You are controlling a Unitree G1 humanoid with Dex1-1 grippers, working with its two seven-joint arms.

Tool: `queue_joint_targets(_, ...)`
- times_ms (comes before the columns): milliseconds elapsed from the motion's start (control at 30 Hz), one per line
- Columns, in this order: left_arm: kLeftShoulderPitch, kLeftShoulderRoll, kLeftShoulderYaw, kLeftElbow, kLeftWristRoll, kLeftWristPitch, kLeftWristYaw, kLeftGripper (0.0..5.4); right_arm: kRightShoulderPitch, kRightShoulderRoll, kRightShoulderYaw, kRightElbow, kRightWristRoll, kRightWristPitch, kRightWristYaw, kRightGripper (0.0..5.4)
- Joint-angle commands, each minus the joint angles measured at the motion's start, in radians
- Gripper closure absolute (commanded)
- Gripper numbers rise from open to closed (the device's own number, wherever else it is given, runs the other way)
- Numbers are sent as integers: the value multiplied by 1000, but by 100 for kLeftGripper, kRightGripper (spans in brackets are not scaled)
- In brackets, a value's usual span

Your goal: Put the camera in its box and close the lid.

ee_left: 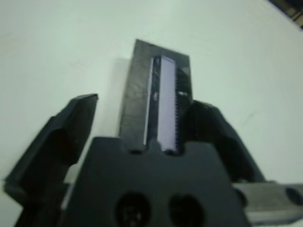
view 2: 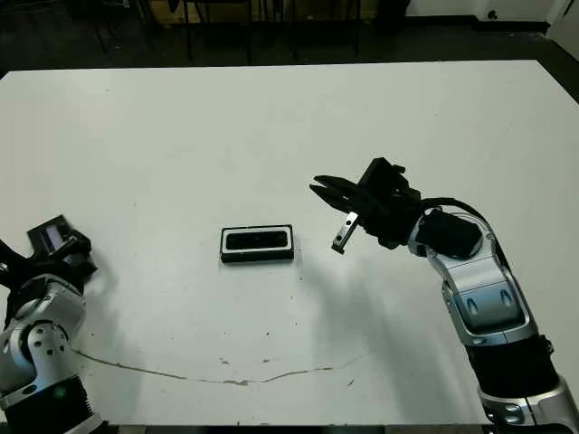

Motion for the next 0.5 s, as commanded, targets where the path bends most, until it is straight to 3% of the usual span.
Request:
queue_joint_targets(33,85,12,-32,19,-12,106,-54,159,13,-18,-2,7,2,-2,9,540)
queue_joint_targets(233,140,105,-86,2,-2,178,-156,251,11,-13,-3,10,3,-10,11,540)
queue_joint_targets(333,164,178,-141,11,-6,230,-236,254,10,-10,-2,8,5,-4,9,540)
queue_joint_targets(500,203,235,-237,8,31,183,-306,257,13,-11,3,-6,2,23,2,540)
